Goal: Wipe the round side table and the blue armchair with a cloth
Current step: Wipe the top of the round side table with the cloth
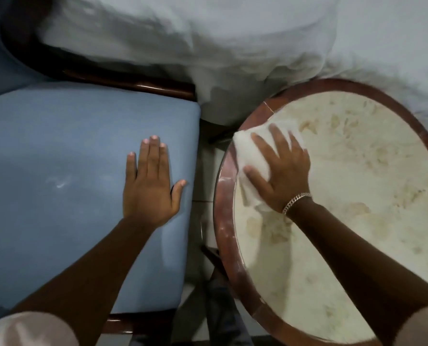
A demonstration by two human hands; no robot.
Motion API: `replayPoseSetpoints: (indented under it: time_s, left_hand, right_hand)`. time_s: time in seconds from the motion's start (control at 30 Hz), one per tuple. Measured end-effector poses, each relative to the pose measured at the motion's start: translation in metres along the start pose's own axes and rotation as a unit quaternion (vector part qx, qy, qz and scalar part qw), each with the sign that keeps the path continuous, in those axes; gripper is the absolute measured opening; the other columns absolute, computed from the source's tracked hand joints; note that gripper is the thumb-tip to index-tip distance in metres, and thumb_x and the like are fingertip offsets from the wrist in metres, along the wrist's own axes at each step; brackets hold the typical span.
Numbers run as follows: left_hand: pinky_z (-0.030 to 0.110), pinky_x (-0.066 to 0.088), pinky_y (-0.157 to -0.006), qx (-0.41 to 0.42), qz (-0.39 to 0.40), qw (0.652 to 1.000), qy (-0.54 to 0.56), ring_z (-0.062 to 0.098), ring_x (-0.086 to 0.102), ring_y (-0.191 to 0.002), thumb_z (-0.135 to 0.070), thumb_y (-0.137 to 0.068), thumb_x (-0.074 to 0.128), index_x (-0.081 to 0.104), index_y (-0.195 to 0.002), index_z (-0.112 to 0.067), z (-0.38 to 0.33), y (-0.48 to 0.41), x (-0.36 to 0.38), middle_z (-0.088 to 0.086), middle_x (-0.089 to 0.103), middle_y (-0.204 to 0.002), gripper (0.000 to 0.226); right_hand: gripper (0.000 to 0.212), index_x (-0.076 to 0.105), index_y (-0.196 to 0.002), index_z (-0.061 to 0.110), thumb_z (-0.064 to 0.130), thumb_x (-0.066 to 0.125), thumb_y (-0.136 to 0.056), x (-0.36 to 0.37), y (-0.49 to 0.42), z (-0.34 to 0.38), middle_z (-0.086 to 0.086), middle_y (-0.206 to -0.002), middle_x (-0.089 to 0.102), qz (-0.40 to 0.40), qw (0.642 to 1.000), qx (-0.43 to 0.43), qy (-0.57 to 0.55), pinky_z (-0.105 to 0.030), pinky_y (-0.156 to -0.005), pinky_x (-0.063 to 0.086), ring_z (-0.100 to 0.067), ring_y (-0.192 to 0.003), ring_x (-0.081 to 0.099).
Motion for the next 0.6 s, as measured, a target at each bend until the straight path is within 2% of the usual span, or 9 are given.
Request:
replayPoseSetpoints:
  time_s: [0.1,0.13,0.23,0.3,0.33,0.43,0.5,0.57,0.6]
  left_hand:
    - [0.055,0.009,-0.126,0.004,-0.012,1.000,-0.011,0.036,0.004,-0.157,-0.056,-0.098,0.027,0.009,-0.159,0.000,-0.001,-0.001,0.005,0.022,0.009,-0.169,0.085]
    - [0.055,0.008,-0.126,0.004,-0.015,1.000,-0.016,0.036,0.004,-0.157,-0.056,-0.098,0.028,0.008,-0.159,0.000,0.000,-0.001,0.008,0.022,0.009,-0.169,0.085]
    - [0.055,0.006,-0.126,0.009,-0.022,0.999,-0.026,0.036,0.004,-0.157,-0.055,-0.100,0.026,0.007,-0.159,0.000,0.001,0.000,0.011,0.023,0.009,-0.168,0.083]
    - [0.055,0.005,-0.126,0.015,-0.013,1.000,-0.022,0.037,0.003,-0.157,-0.054,-0.100,0.022,0.006,-0.159,0.000,-0.001,0.001,0.008,0.023,0.008,-0.169,0.081]
    - [0.055,0.005,-0.127,0.017,-0.007,1.000,-0.016,0.037,0.003,-0.157,-0.054,-0.100,0.021,0.005,-0.159,0.000,-0.002,0.001,0.005,0.023,0.007,-0.169,0.081]
    - [0.056,0.006,-0.126,0.012,0.004,1.000,-0.012,0.037,0.002,-0.157,-0.054,-0.100,0.023,0.004,-0.158,0.001,-0.002,0.001,0.001,0.023,0.005,-0.169,0.083]
    - [0.056,0.007,-0.126,0.016,0.005,1.000,-0.015,0.038,0.003,-0.157,-0.055,-0.099,0.024,0.004,-0.158,0.001,-0.003,0.001,0.002,0.024,0.006,-0.168,0.083]
    - [0.056,0.007,-0.125,0.020,-0.001,1.000,-0.015,0.038,0.005,-0.156,-0.054,-0.099,0.025,0.005,-0.158,0.001,-0.002,0.000,0.004,0.024,0.008,-0.168,0.083]
    - [0.057,0.006,-0.125,0.020,0.000,1.000,-0.013,0.039,0.005,-0.156,-0.053,-0.099,0.026,0.005,-0.158,0.001,-0.001,0.001,0.004,0.024,0.008,-0.168,0.083]
  right_hand:
    - [0.072,0.022,-0.150,0.045,0.072,0.036,-0.085,-0.007,-0.062,-0.010,-0.001,-0.166,0.015,-0.022,0.986,0.155,-0.056,-0.070,-0.113,0.019,-0.039,-0.151,0.012]
    - [0.072,0.021,-0.149,0.048,0.074,0.036,-0.084,-0.008,-0.079,-0.001,-0.002,-0.166,0.015,-0.016,0.983,0.168,-0.069,-0.072,-0.114,0.015,-0.039,-0.151,0.009]
    - [0.074,0.021,-0.150,0.048,0.075,0.036,-0.084,0.008,-0.058,0.043,-0.004,-0.166,0.018,-0.020,0.999,0.050,-0.010,-0.072,-0.112,0.015,-0.043,-0.150,0.010]
    - [0.070,0.026,-0.152,0.041,0.069,0.039,-0.088,0.020,0.019,0.072,-0.007,-0.165,0.021,-0.029,0.999,-0.029,0.018,-0.070,-0.110,0.023,-0.044,-0.150,0.015]
    - [0.068,0.031,-0.151,0.039,0.065,0.042,-0.089,0.025,0.061,0.079,-0.007,-0.165,0.023,-0.026,0.999,-0.029,0.016,-0.067,-0.109,0.025,-0.042,-0.150,0.016]
    - [0.066,0.035,-0.149,0.038,0.062,0.047,-0.089,0.019,0.097,0.055,-0.004,-0.164,0.024,-0.044,0.989,0.131,-0.044,-0.065,-0.109,0.029,-0.039,-0.151,0.016]
    - [0.068,0.026,-0.151,0.040,0.064,0.043,-0.089,0.015,0.056,0.030,-0.002,-0.166,0.018,-0.069,0.950,0.290,-0.090,-0.070,-0.111,0.023,-0.038,-0.151,0.012]
    - [0.071,0.019,-0.152,0.043,0.067,0.039,-0.088,0.013,0.015,0.037,-0.001,-0.166,0.015,-0.058,0.943,0.318,-0.076,-0.072,-0.111,0.021,-0.040,-0.151,0.012]
    - [0.072,0.018,-0.152,0.044,0.067,0.038,-0.088,0.017,0.011,0.052,-0.002,-0.166,0.015,-0.053,0.959,0.273,-0.049,-0.072,-0.111,0.021,-0.041,-0.150,0.013]
Point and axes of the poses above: each hand's wrist, its own y-axis away from the middle knuckle, its own x-axis out of the palm, z = x × y, the point moved 4 cm from there along -y, towards the middle knuckle
